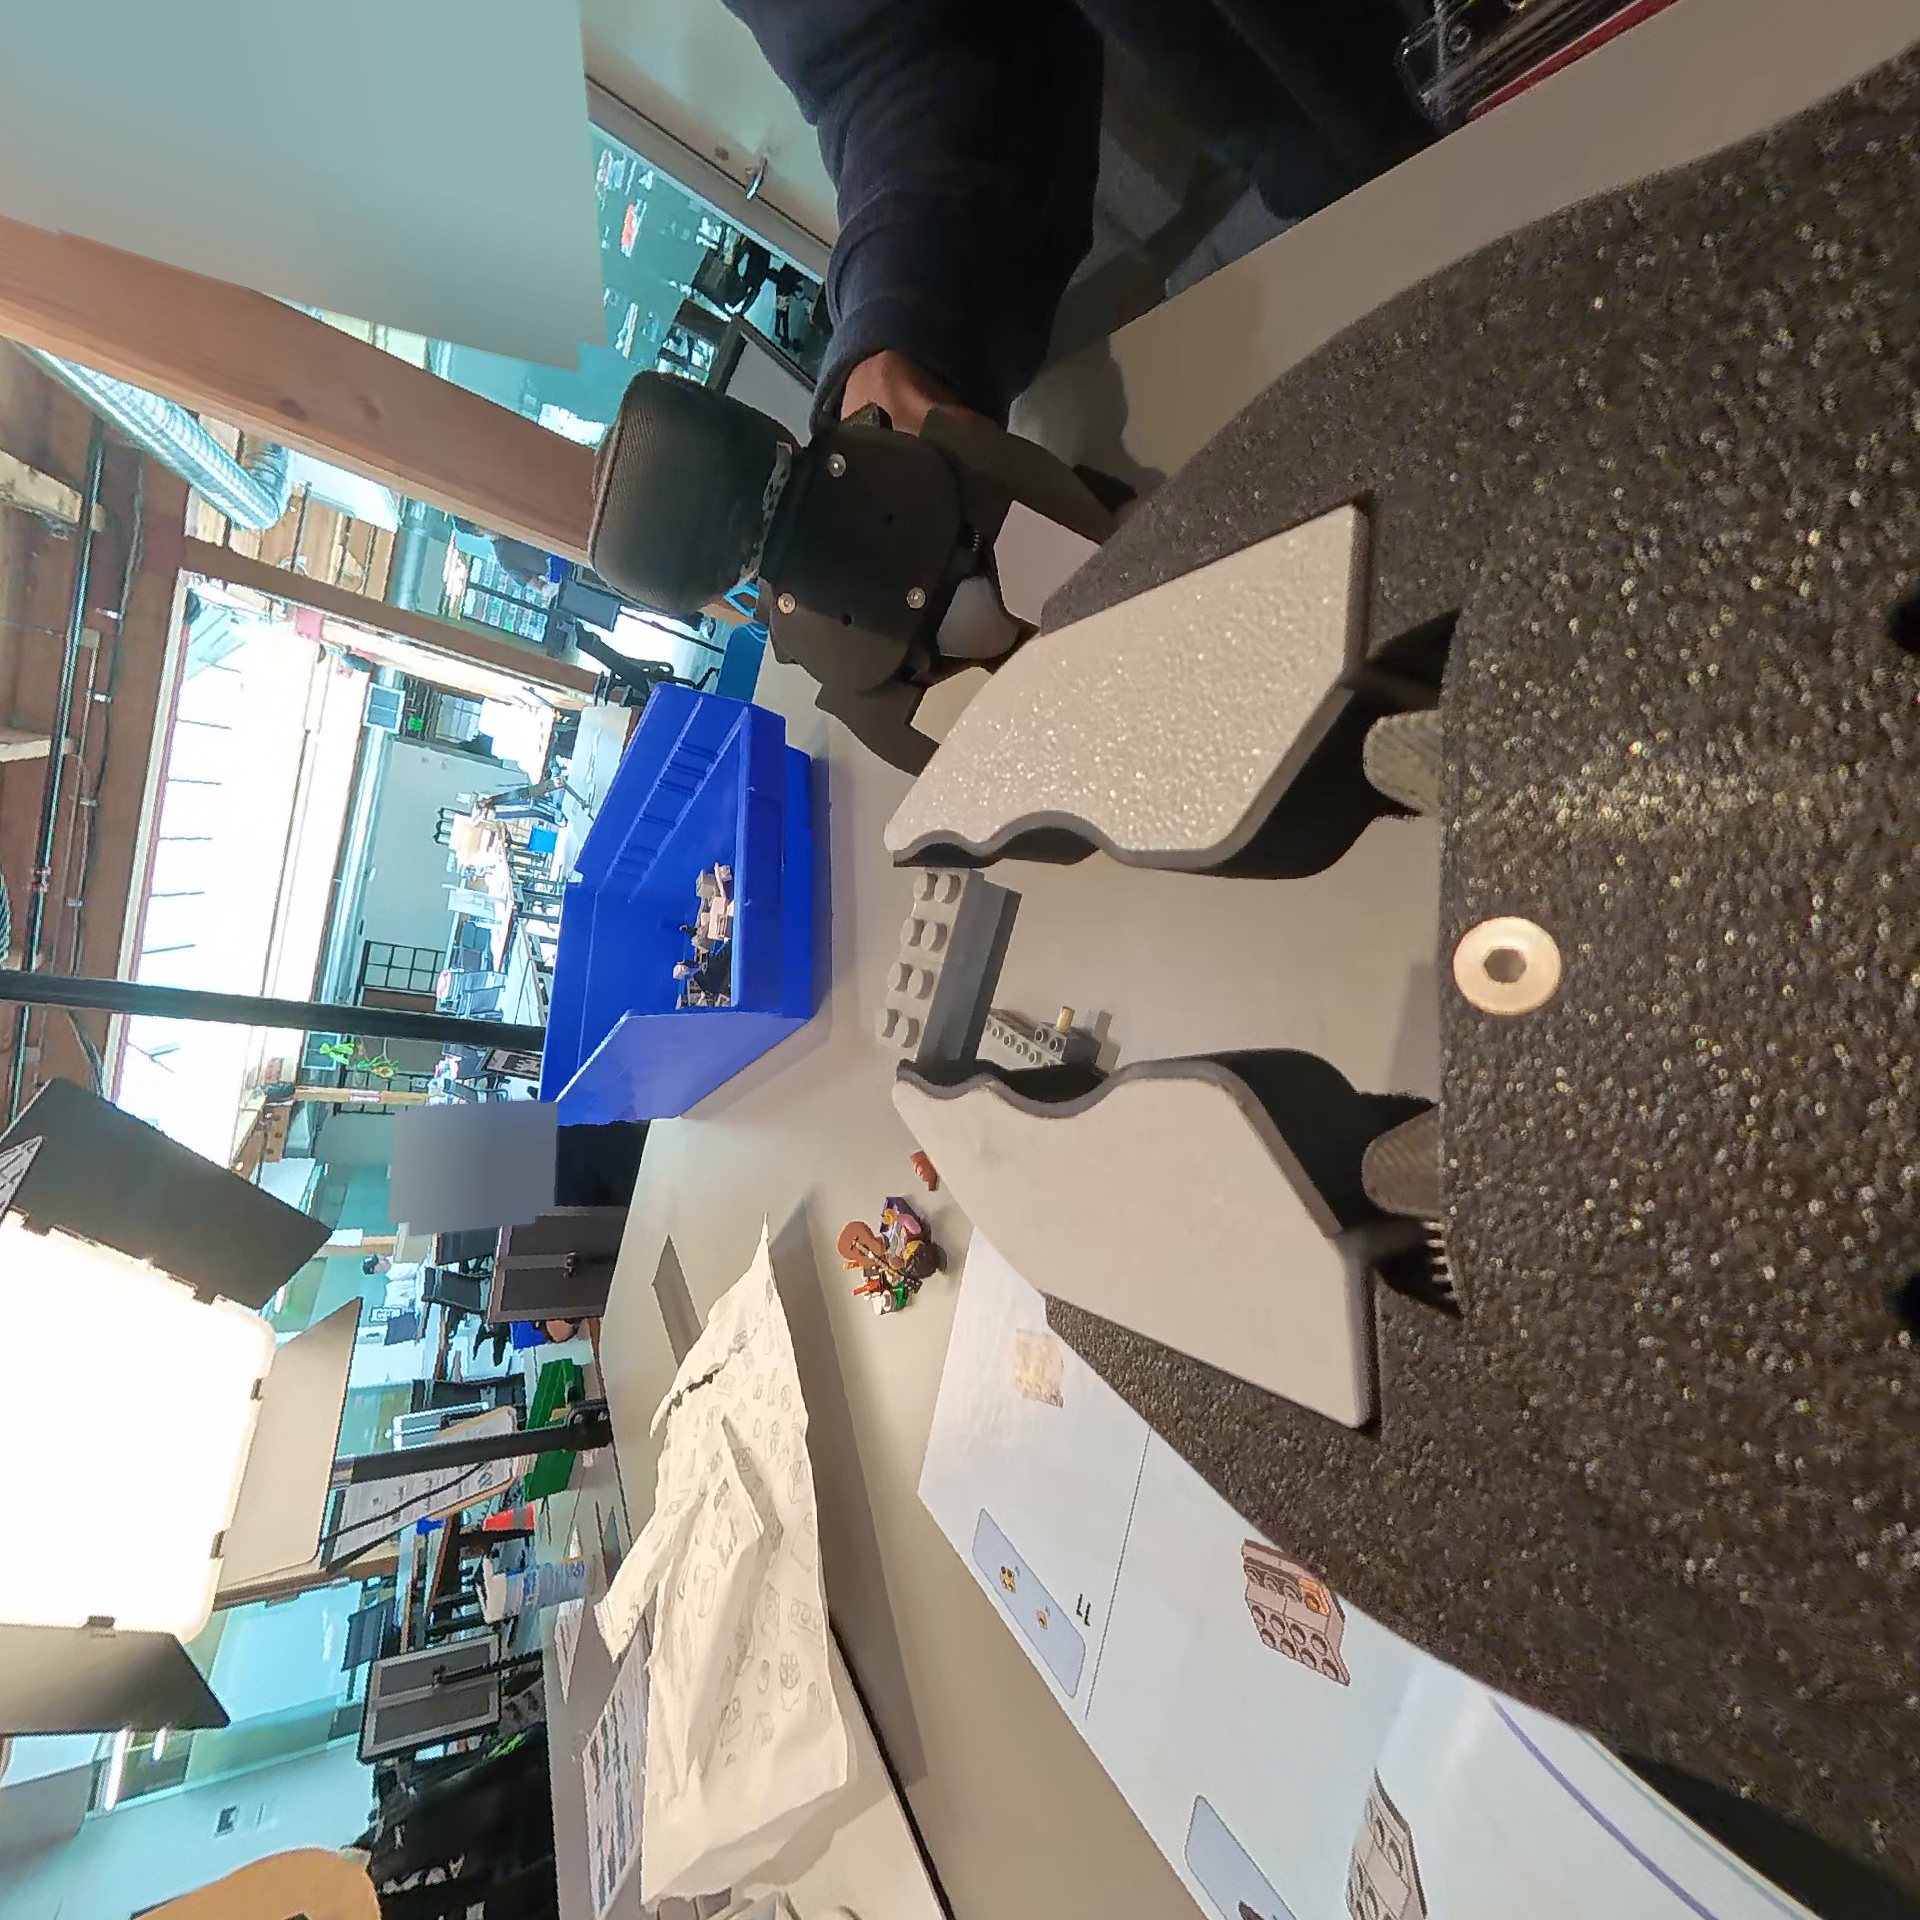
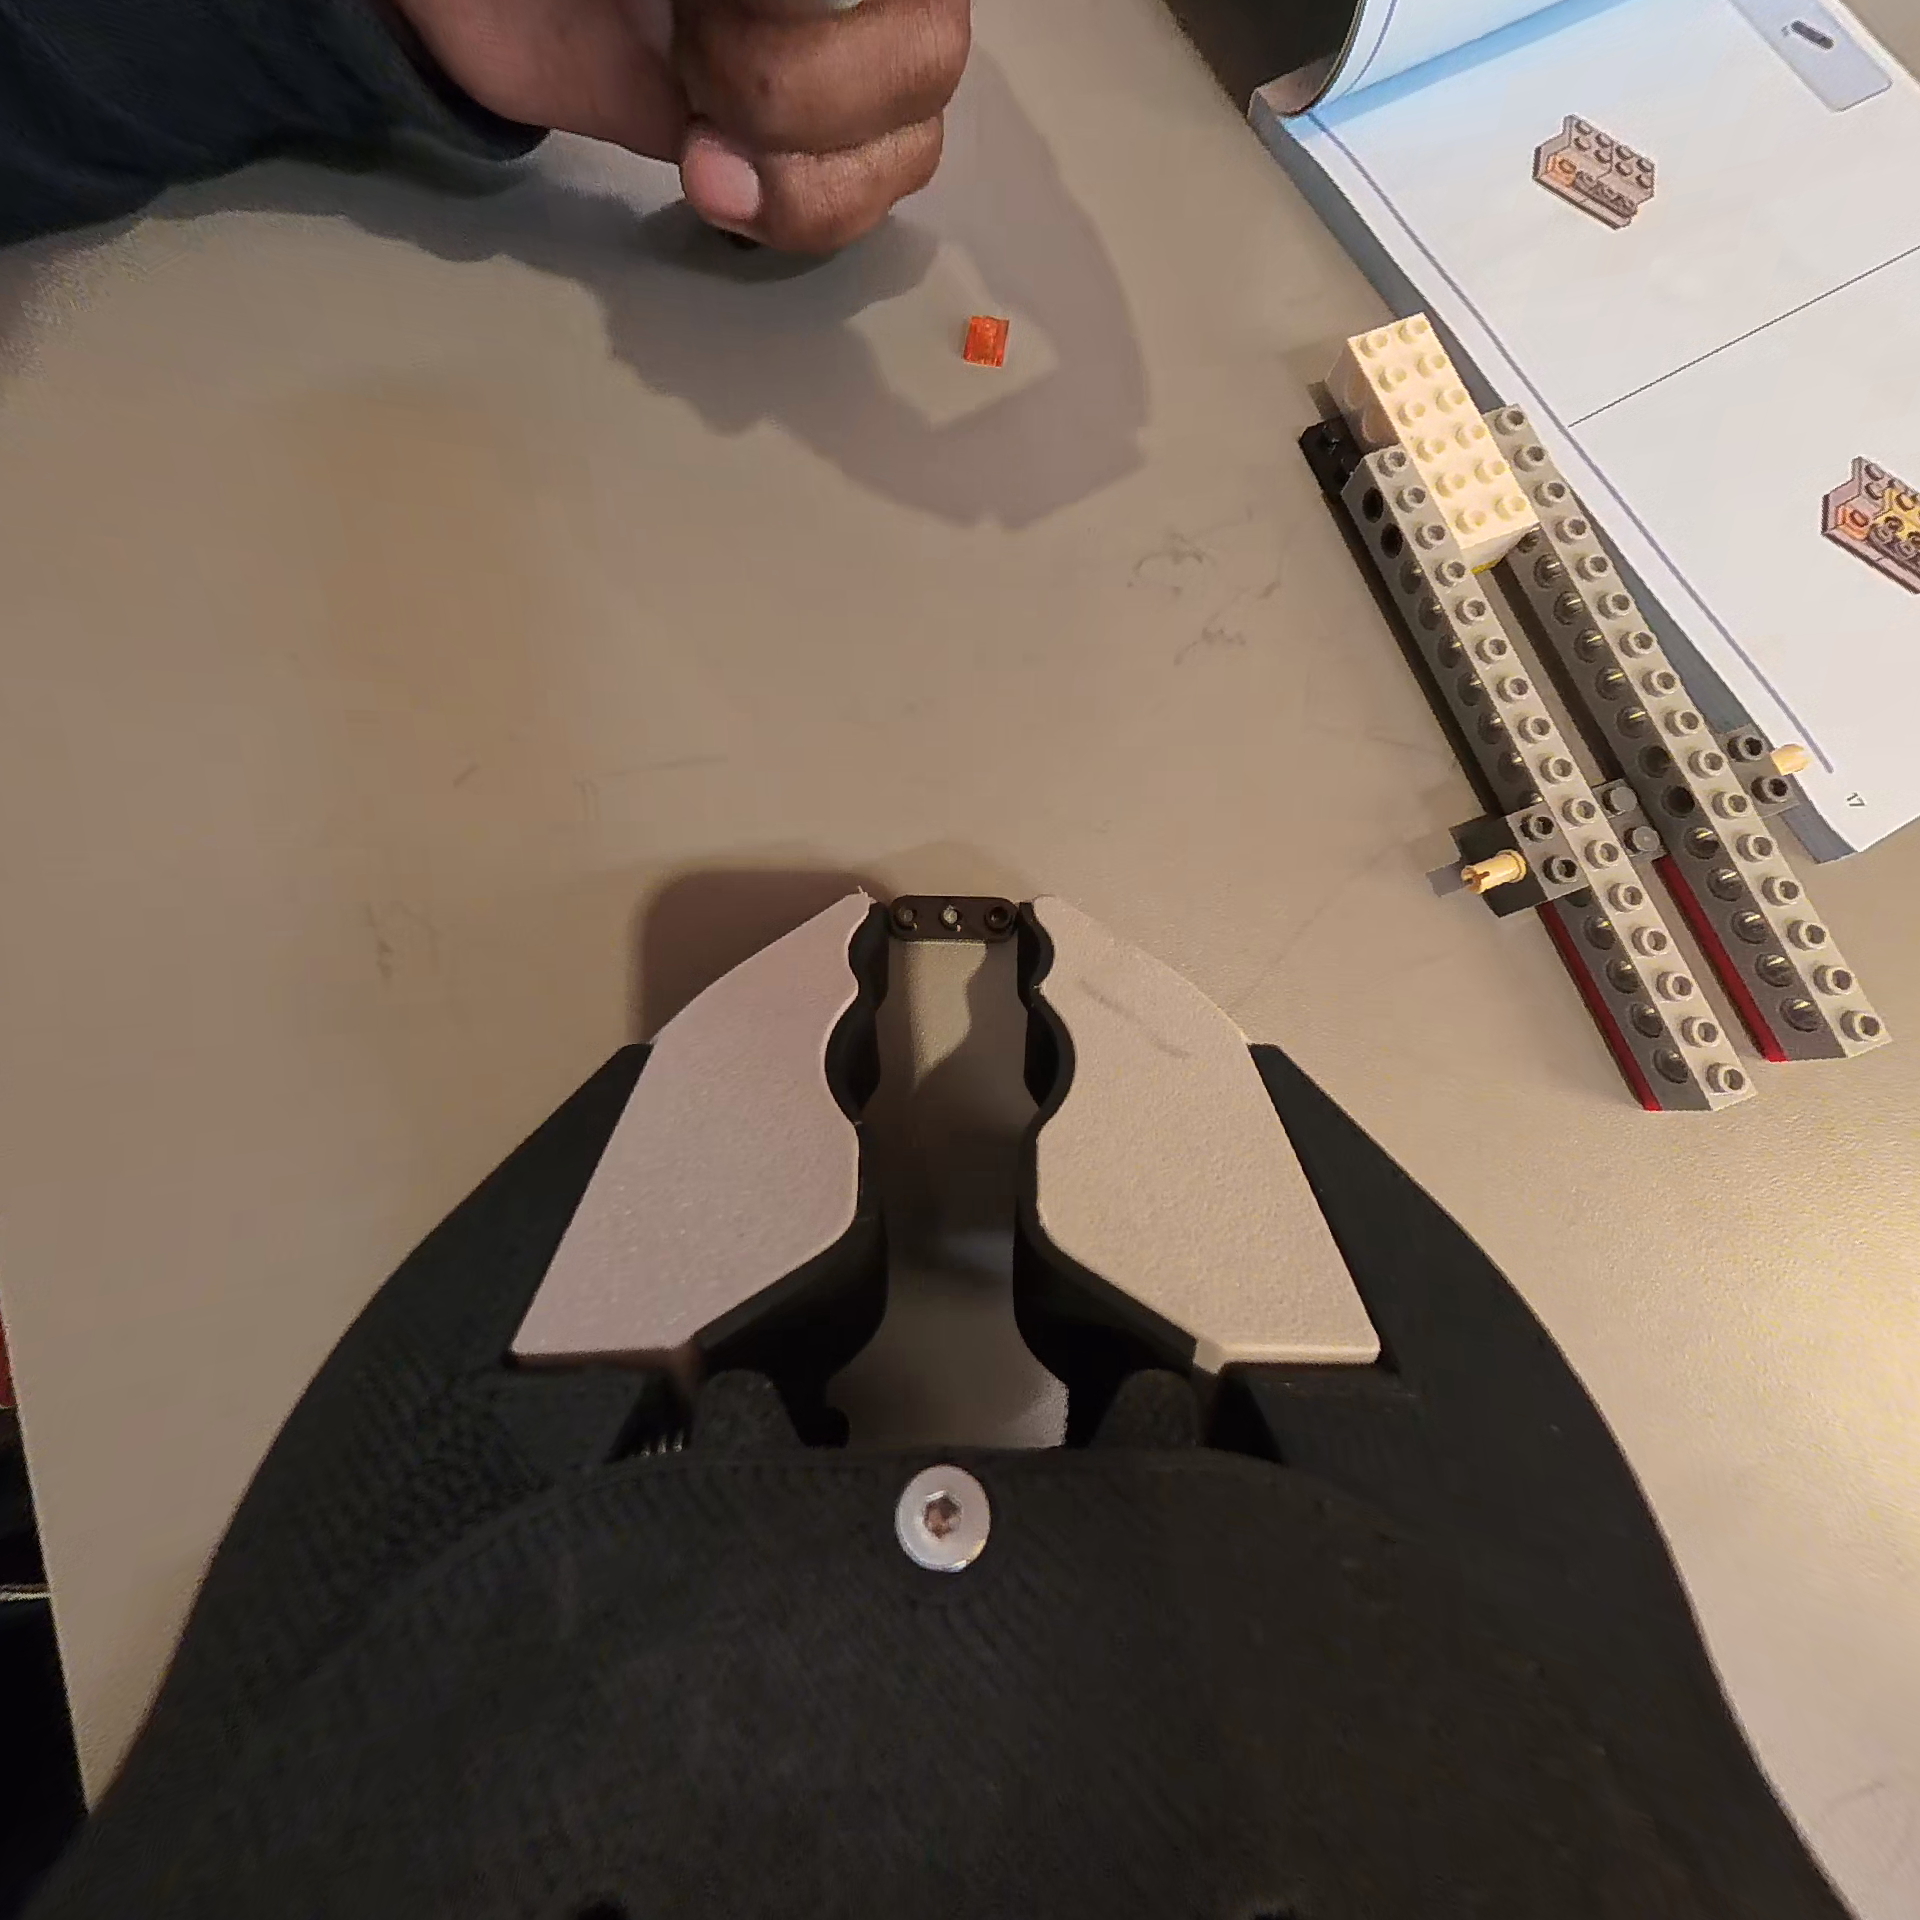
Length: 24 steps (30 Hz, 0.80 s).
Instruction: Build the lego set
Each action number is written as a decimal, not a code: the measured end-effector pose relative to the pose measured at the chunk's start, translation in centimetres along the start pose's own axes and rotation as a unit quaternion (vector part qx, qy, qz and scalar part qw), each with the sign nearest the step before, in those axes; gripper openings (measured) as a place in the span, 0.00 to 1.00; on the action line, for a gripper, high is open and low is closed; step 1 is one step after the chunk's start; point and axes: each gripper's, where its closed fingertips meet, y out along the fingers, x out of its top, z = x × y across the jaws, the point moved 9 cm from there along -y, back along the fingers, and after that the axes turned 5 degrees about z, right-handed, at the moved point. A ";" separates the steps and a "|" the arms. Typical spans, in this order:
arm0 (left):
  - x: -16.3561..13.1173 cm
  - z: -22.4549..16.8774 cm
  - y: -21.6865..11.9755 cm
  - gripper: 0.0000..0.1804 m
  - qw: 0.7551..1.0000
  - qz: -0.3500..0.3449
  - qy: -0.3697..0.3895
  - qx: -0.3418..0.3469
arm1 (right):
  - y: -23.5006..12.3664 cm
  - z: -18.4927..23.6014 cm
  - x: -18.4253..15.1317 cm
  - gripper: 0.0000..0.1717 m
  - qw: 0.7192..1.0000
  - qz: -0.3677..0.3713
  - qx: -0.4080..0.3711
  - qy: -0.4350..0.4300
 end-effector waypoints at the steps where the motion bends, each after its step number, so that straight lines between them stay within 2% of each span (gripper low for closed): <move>1: 0.0 0.0 0.0 0.20 1.000 -0.001 0.000 0.001 | 0.0 0.0 0.0 0.14 1.000 0.000 0.001 0.001; 16: 0.4 -0.1 -0.3 0.20 1.000 -0.010 0.008 0.003 | 0.0 0.0 0.0 0.14 1.000 -0.001 0.003 0.004; 24: 1.1 0.7 -1.6 0.20 0.999 -0.035 0.002 0.028 | 0.0 0.0 0.0 0.14 1.000 -0.001 0.001 0.004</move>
